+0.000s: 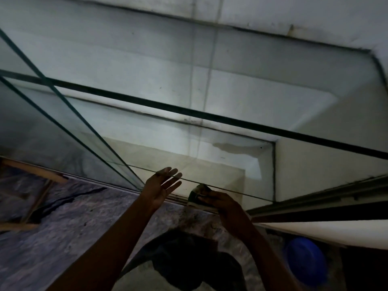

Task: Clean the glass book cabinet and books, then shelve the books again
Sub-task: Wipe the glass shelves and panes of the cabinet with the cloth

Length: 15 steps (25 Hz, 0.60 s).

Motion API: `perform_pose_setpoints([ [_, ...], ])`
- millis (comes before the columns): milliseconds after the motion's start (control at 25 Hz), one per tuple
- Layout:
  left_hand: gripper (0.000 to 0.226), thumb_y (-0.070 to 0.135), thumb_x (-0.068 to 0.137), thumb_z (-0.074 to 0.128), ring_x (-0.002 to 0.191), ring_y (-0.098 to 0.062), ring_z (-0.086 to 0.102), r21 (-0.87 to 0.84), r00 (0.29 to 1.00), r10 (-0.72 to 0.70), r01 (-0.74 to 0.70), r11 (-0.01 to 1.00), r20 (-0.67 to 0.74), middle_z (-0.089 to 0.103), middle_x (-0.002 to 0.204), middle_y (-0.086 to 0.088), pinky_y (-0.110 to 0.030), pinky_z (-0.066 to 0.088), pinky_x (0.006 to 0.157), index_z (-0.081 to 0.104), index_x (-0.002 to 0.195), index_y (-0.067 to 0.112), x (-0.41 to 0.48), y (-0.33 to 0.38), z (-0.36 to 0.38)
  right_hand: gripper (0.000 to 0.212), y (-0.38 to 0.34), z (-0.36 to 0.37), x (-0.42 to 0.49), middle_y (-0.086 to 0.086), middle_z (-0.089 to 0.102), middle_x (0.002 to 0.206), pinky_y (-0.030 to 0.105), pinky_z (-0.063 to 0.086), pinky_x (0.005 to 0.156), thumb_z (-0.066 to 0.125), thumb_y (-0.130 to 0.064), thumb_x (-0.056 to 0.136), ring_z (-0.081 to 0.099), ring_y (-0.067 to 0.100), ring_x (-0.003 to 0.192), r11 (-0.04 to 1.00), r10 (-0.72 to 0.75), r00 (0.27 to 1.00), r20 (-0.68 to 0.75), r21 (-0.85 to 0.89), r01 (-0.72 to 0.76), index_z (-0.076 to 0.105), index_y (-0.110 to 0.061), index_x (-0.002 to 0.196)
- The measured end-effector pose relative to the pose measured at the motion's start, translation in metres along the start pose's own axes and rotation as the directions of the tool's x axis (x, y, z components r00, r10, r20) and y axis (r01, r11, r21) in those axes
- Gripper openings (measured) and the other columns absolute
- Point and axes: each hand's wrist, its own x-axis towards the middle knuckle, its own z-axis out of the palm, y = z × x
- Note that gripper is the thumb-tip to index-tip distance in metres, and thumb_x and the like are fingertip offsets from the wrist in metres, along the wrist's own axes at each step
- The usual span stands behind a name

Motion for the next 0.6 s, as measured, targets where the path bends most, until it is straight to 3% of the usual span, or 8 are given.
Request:
perform_pose_setpoints([
  [40, 0.011, 0.006, 0.096, 0.045, 0.069, -0.026, 0.072, 0.015, 1.0, 0.023, -0.023, 1.0, 0.009, 0.073, 0.076, -0.011, -0.04, 0.059, 0.065, 0.054, 0.092, 0.003, 0.002, -0.001, 0.0, 0.049, 0.0, 0.002, 0.0, -0.006, 0.047, 0.127, 0.004, 0.024, 0.104, 0.045, -0.035, 0.084, 0.037, -0.001, 0.119, 1.0, -0.011, 1.0, -0.024, -0.015, 0.01, 0.057, -0.008, 0.123],
  [120, 0.011, 0.006, 0.096, 0.044, 0.071, -0.026, 0.072, 0.023, 0.996, 0.078, -0.079, 0.997, 0.032, 0.073, 0.077, -0.01, -0.041, 0.059, 0.067, 0.054, 0.094, 0.005, 0.004, -0.005, -0.002, 0.058, 0.009, 0.007, 0.001, -0.004, 0.044, 0.127, -0.001, 0.02, 0.1, 0.039, -0.038, 0.081, 0.035, -0.006, 0.118, 1.0, -0.01, 1.0, -0.027, -0.024, 0.009, 0.055, -0.001, 0.123],
  [240, 0.012, 0.007, 0.096, 0.043, 0.074, -0.026, 0.072, -0.008, 0.986, 0.159, -0.159, 0.987, 0.055, 0.072, 0.081, -0.011, -0.038, 0.06, 0.065, 0.055, 0.095, 0.005, 0.008, -0.011, -0.007, 0.038, 0.025, 0.014, 0.013, -0.01, 0.047, 0.123, -0.001, 0.023, 0.098, 0.05, -0.015, 0.089, 0.03, -0.024, 0.113, 1.0, 0.009, 0.998, -0.064, 0.008, -0.008, 0.05, -0.006, 0.126],
  [320, 0.009, 0.007, 0.093, 0.047, 0.076, -0.027, 0.071, -0.026, 0.974, 0.217, -0.215, 0.976, 0.065, 0.07, 0.086, -0.014, -0.035, 0.059, 0.064, 0.055, 0.094, 0.004, 0.011, -0.017, -0.01, 0.039, 0.04, 0.025, 0.027, -0.01, 0.053, 0.125, 0.012, 0.034, 0.102, 0.052, 0.003, 0.087, 0.036, -0.019, 0.116, 0.999, 0.04, 0.993, -0.115, -0.005, -0.04, 0.054, -0.01, 0.124],
  [440, 0.006, 0.009, 0.085, 0.054, 0.075, -0.026, 0.071, -0.054, 0.948, 0.305, -0.301, 0.952, 0.093, 0.07, 0.082, -0.012, -0.034, 0.058, 0.064, 0.055, 0.09, 0.004, 0.017, -0.025, -0.013, 0.034, 0.071, 0.041, 0.055, -0.001, 0.055, 0.128, 0.012, 0.032, 0.104, 0.046, -0.008, 0.088, 0.039, -0.013, 0.122, 0.997, -0.079, 0.98, -0.184, -0.039, 0.073, 0.06, 0.001, 0.117],
  [520, 0.007, 0.003, 0.091, 0.049, 0.071, -0.026, 0.071, -0.07, 0.929, 0.356, -0.35, 0.934, 0.098, 0.07, 0.076, -0.011, -0.034, 0.059, 0.063, 0.054, 0.086, 0.004, 0.018, -0.027, -0.012, 0.031, 0.081, 0.048, 0.074, 0.002, 0.054, 0.126, 0.013, 0.034, 0.104, 0.054, -0.01, 0.087, 0.048, -0.001, 0.121, 0.979, -0.154, 0.972, -0.177, -0.158, 0.127, 0.059, -0.005, 0.117],
  [600, 0.012, 0.002, 0.094, 0.046, 0.07, -0.026, 0.071, -0.092, 0.905, 0.41, -0.402, 0.911, 0.109, 0.07, 0.073, -0.011, -0.034, 0.059, 0.063, 0.054, 0.084, 0.004, 0.017, -0.029, -0.01, 0.034, 0.103, 0.062, 0.097, 0.008, 0.053, 0.127, 0.006, 0.034, 0.098, 0.054, -0.009, 0.086, 0.049, -0.015, 0.111, 0.951, -0.239, 0.955, -0.177, -0.243, 0.193, 0.057, 0.0, 0.118],
])
